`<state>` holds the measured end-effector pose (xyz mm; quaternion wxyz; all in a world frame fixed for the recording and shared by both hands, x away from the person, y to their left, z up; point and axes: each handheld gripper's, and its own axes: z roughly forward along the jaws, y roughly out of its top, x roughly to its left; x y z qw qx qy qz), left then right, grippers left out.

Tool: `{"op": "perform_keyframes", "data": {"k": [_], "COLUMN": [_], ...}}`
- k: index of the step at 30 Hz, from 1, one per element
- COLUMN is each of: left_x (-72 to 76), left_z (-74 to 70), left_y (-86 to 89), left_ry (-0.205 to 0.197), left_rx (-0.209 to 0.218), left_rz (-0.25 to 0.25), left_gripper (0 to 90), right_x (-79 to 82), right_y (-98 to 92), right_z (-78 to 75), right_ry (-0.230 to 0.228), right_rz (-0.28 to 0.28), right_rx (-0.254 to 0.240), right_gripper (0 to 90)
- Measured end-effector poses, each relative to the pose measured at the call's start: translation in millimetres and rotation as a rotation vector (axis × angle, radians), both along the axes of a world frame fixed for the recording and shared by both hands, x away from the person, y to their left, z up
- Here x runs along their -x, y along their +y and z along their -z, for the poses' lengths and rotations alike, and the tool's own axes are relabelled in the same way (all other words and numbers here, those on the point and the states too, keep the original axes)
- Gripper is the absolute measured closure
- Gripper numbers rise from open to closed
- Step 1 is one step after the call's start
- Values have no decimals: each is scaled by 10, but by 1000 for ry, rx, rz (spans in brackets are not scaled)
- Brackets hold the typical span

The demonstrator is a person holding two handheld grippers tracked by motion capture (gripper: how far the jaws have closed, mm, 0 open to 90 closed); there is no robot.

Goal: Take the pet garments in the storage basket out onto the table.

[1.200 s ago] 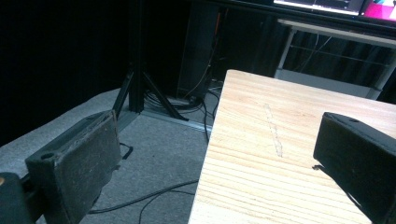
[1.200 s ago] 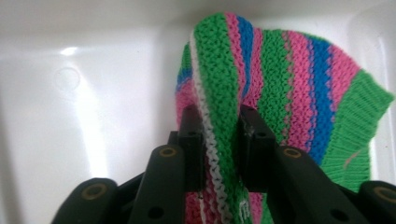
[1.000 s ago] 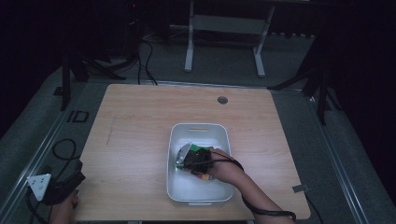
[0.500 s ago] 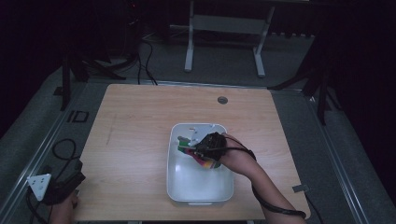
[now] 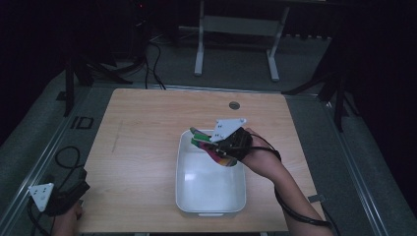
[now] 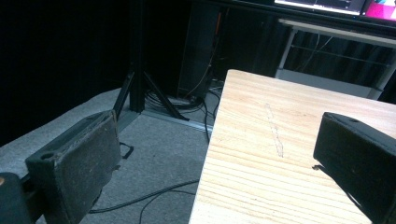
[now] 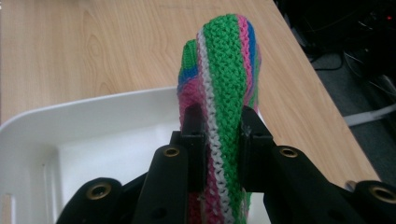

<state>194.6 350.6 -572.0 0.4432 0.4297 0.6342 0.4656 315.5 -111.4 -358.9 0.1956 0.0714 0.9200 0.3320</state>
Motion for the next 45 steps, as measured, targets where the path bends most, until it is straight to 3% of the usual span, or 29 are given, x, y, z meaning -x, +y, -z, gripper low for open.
{"op": "perform_keyframes", "data": {"k": [11,32,38,45], "left_x": [-3,-8,-8,-9], "left_z": [-1,-1,0,-1], "left_y": [-1,-7,-8,-7], "left_ry": [3,2,2,2], "left_rx": [0,-5,-7,-6], "left_rz": [0,-3,-6,-2], "left_gripper": [12,12,12,12], "right_x": [-84,-159,-165,-231], "right_y": [-411,-1568,-1758,-1806], "right_z": [-83,-68,-30,138], "right_ry": [-19,-27,-28,-13], "right_rz": [82,325,372,395], "right_rx": [-20,-51,-62,-58], "right_gripper": [756,756,755,755]}}
